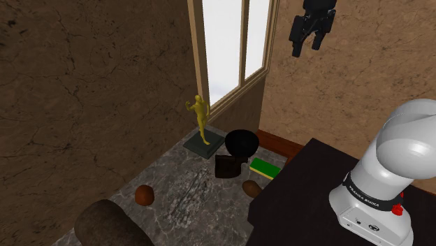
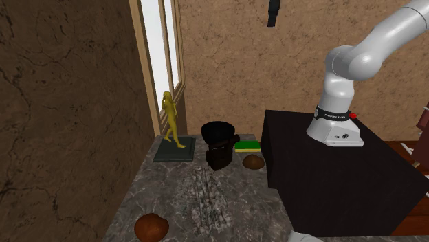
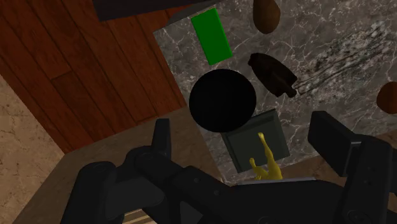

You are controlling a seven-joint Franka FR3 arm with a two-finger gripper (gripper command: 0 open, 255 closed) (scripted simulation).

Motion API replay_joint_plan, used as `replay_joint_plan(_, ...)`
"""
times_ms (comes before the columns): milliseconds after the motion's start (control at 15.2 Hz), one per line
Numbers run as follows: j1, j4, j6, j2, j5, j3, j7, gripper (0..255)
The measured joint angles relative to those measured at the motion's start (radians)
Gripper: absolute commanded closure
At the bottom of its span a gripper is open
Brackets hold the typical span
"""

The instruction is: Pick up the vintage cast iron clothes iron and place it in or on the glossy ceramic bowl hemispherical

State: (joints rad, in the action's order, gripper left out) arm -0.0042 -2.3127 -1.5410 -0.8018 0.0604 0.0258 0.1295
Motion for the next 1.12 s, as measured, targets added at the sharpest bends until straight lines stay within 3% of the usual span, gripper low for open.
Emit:
replay_joint_plan(330, 0.025, -0.059, -0.094, 0.033, -0.004, 0.002, -0.035, 0)
replay_joint_plan(594, 0.055, -0.176, -0.253, 0.074, -0.005, 0.010, -0.085, 0)
replay_joint_plan(1122, 0.120, -0.300, -0.553, 0.244, -0.013, 0.019, -0.188, 0)
